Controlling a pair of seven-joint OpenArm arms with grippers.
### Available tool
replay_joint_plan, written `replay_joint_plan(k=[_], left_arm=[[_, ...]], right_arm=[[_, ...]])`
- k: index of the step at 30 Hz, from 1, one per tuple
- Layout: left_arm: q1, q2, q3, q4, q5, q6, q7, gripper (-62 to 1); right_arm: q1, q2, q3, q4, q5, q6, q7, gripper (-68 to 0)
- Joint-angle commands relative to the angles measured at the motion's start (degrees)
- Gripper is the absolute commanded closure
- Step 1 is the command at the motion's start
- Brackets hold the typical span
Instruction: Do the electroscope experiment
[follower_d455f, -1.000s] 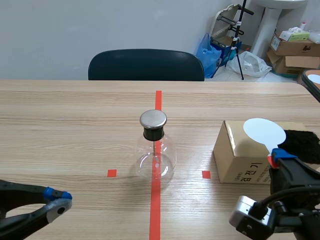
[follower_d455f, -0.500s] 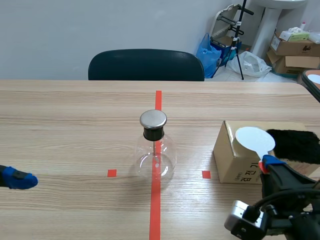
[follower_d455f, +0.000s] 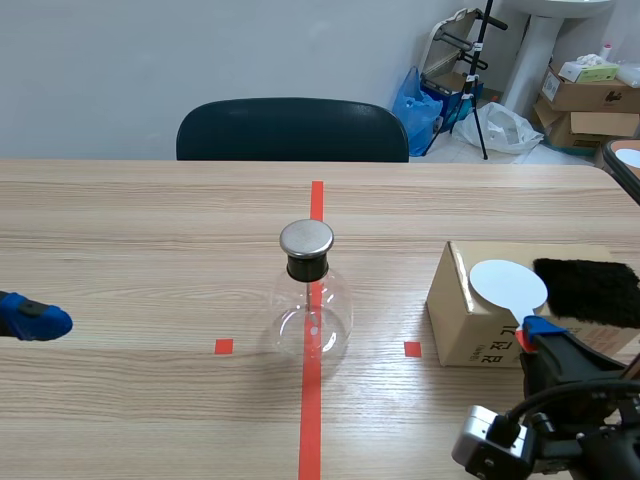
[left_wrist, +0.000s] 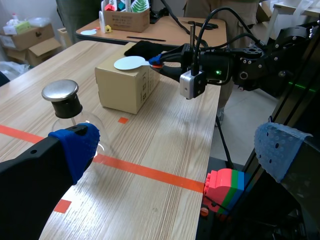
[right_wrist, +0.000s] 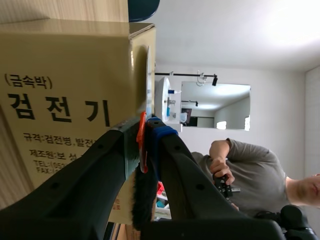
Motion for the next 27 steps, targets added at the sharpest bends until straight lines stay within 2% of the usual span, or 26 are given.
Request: replay_joint_plan(k=[1, 15, 21, 24, 27], left_arm=[[-0.31, 0.15, 0.42, 0.66, -0.76, 0.07, -1.75, -62.3], [-0.31, 0.15, 0.42, 0.66, -1.22, 0.33, -1.77, -62.3], [-0.31, 0.15, 0.42, 0.66, -1.29, 0.33, -1.77, -62.3], [-0.31, 0.15, 0.42, 0.66, -3.45, 0.33, -1.53, -62.3], [-0.31, 0.15, 0.42, 0.66, -3.61, 0.33, -1.55, -62.3]], right_arm=[[0.42, 0.42, 0.07, 0.09, 0.46, -3.32, 0.04, -1.5], [0.7, 0.42, 0.02, -0.13, 0.85, -3.32, -0.15, -1.5], [0.7, 0.42, 0.02, -0.13, 1.05, -3.32, -2.75, -1.5], [0.7, 0.42, 0.02, -0.13, 1.11, -3.32, -3.04, -1.5], [0.7, 0.42, 0.02, -0.13, 1.05, -3.32, -2.12, -2.6]])
